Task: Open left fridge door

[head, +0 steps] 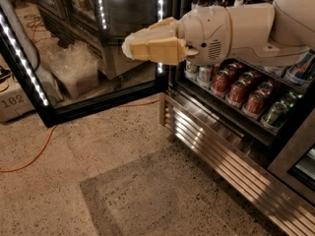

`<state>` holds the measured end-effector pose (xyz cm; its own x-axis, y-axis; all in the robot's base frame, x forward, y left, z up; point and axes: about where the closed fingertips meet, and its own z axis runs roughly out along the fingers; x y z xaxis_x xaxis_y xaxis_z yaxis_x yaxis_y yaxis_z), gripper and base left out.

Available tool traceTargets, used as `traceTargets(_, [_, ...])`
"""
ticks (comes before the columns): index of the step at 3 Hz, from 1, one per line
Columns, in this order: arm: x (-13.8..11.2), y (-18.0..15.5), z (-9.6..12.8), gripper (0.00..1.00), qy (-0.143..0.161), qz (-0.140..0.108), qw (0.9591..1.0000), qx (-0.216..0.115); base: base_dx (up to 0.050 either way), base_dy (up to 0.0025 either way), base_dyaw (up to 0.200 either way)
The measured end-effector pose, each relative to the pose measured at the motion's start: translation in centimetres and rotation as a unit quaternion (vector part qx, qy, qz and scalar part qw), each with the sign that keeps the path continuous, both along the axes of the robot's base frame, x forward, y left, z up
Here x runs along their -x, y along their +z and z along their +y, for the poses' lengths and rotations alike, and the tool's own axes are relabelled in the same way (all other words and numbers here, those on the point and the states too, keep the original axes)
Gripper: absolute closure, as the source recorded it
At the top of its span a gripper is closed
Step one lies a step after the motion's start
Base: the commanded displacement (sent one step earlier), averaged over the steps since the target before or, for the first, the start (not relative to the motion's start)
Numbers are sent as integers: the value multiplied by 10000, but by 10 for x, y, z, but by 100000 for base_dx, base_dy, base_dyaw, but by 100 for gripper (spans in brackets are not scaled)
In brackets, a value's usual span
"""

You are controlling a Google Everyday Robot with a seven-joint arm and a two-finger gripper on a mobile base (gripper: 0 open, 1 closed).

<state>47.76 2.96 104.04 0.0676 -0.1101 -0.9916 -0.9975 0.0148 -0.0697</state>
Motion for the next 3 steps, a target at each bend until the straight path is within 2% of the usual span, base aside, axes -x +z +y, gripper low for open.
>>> traceTargets(1, [0,0,0,100,0,0,10000,0,2238,-199,-17799])
traceTargets(2, [0,0,0,100,0,0,10000,0,0,0,0])
traceTargets(3, [0,0,0,81,1,0,10000,0,0,0,0])
